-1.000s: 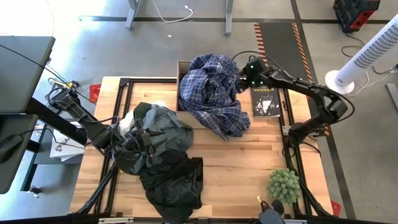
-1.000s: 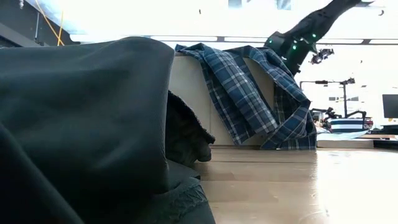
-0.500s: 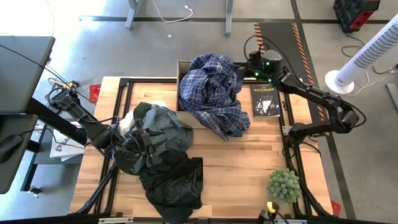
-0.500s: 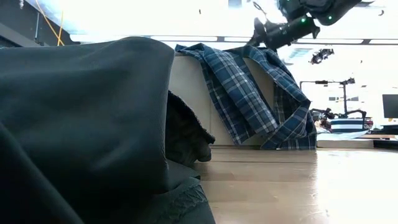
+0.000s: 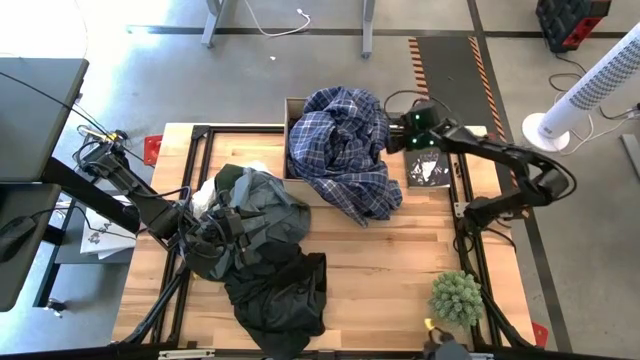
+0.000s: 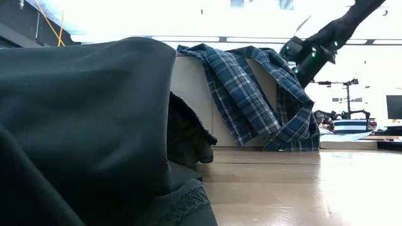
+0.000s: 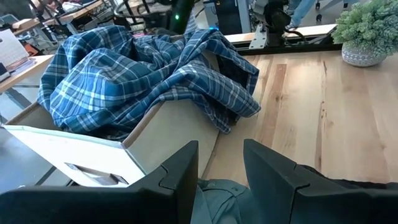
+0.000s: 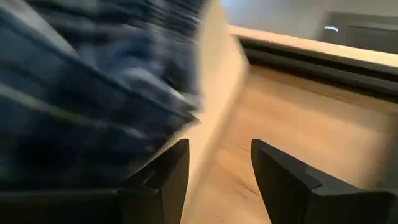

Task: Sort clothes
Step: Put the blue pattern pajama into the laundry organizer

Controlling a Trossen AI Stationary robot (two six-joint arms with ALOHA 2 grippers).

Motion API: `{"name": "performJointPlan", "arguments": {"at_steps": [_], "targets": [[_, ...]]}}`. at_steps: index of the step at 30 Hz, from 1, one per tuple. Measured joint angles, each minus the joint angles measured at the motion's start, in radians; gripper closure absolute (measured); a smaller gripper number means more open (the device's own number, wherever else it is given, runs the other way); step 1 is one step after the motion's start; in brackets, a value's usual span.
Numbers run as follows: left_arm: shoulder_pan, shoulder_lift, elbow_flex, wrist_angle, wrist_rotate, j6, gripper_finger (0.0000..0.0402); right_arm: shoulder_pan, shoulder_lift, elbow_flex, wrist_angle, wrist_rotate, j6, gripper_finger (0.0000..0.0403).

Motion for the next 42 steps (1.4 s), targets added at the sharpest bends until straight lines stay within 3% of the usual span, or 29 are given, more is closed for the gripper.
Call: {"name": "performJointPlan", "arguments": {"at_steps": [7, 11, 14, 20, 30, 42], "targets": [[0.000, 0.000, 0.000, 0.000, 0.000, 0.000, 0.0278, 0.000, -0.043, -0.101, 0.513, -0.105, 0.261, 0.0234], [0.000, 0.000, 0.000, 0.001, 0.000, 0.000, 0.0278, 0.029, -0.049, -0.101, 0.676, -0.169, 0.359, 0.0234], [0.000, 0.000, 0.000, 0.001, 0.000, 0.000, 0.0278, 0.076, -0.049, -0.101, 0.694, -0.156, 0.368, 0.0234], [0.001, 0.000, 0.000, 0.002, -0.005, 0.010, 0.0278, 0.200, -0.038, 0.019, 0.463, 0.004, 0.208, 0.0234], [0.029, 0.000, 0.000, 0.002, -0.008, 0.010, 0.0278, 0.350, 0.143, 0.508, -0.147, 0.323, -0.118, 0.0234], [0.029, 0.000, 0.000, 0.002, 0.008, 0.010, 0.0278, 0.556, 0.534, 0.831, -0.369, 0.308, -0.267, 0.0234]]}}
